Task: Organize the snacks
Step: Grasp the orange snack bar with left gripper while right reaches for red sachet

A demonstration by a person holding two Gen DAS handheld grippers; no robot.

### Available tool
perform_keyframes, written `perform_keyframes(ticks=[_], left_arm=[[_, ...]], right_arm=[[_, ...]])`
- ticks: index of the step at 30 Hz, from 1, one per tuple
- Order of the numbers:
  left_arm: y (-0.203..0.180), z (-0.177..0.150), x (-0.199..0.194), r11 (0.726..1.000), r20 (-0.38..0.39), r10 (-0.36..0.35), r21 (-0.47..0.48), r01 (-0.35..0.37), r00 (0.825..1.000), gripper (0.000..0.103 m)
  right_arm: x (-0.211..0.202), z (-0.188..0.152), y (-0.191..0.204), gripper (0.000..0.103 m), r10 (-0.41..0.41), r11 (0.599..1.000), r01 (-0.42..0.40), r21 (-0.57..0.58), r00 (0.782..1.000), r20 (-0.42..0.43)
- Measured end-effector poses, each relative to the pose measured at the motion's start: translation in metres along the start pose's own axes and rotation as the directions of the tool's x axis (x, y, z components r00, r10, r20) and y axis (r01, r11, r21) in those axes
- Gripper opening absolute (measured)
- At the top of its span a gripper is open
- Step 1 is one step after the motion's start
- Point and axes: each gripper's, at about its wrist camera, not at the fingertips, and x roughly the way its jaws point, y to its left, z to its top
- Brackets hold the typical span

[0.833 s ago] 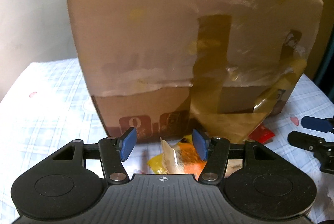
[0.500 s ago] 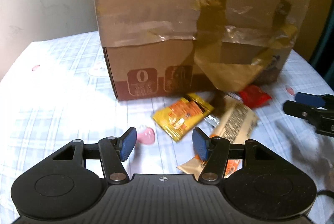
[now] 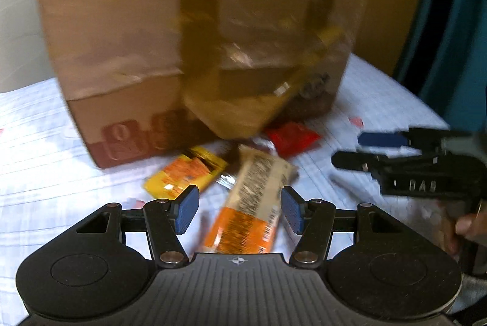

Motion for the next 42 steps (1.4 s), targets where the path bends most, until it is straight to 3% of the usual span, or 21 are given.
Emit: perform_keyframes(ticks=[3,6,13,22,29,33,38,42], left_arm=[[-0.011,-0.005,0.011,0.998,-0.027,0.023,0.060,-0.021,0.999,0.061],[-0.014,-0.012,0.016,0.995,-0.030,0.036,0.096,-0.033,0.999,0.048],[0.011,-0.023,-0.003,0.997,-0.014,0.072,-0.027,-0.073,0.997,0.046],[0.040,-0.048,-0.024,0.970,0.030,0.152,-0.198,-0.143,0.988,0.045],[0.041,-0.057,-0.024,0.963,0.063,0.169,-0.224,-0.152,0.984,0.044],[0.041,-0.059,-0.024,0.963,0.072,0.173,-0.222,-0.153,0.982,0.044],[0.041,-0.063,-0.030,0.962,0.087,0.165,-0.235,-0.141,0.982,0.044],[0.041,-0.066,-0.033,0.961,0.102,0.160,-0.245,-0.131,0.982,0.043]], right_arm=[[0.000,0.000,-0.001,0.065,-0.001,1.000,0.001,0.007,1.000,-0.004],[0.000,0.000,-0.002,0.065,-0.003,1.000,0.003,0.005,1.000,-0.004],[0.005,0.014,0.000,0.065,0.008,1.000,-0.008,-0.003,1.000,-0.005],[0.045,0.033,0.019,0.065,0.004,1.000,-0.005,-0.005,0.997,-0.072],[0.071,0.035,0.036,0.066,-0.110,0.994,0.109,-0.014,0.990,-0.093],[0.076,0.032,0.048,0.065,-0.168,0.983,0.160,-0.094,0.982,-0.085],[0.069,0.027,0.048,0.055,-0.163,0.983,0.156,-0.093,0.984,-0.076],[0.058,0.019,0.047,0.054,-0.147,0.987,0.140,-0.084,0.986,-0.077]])
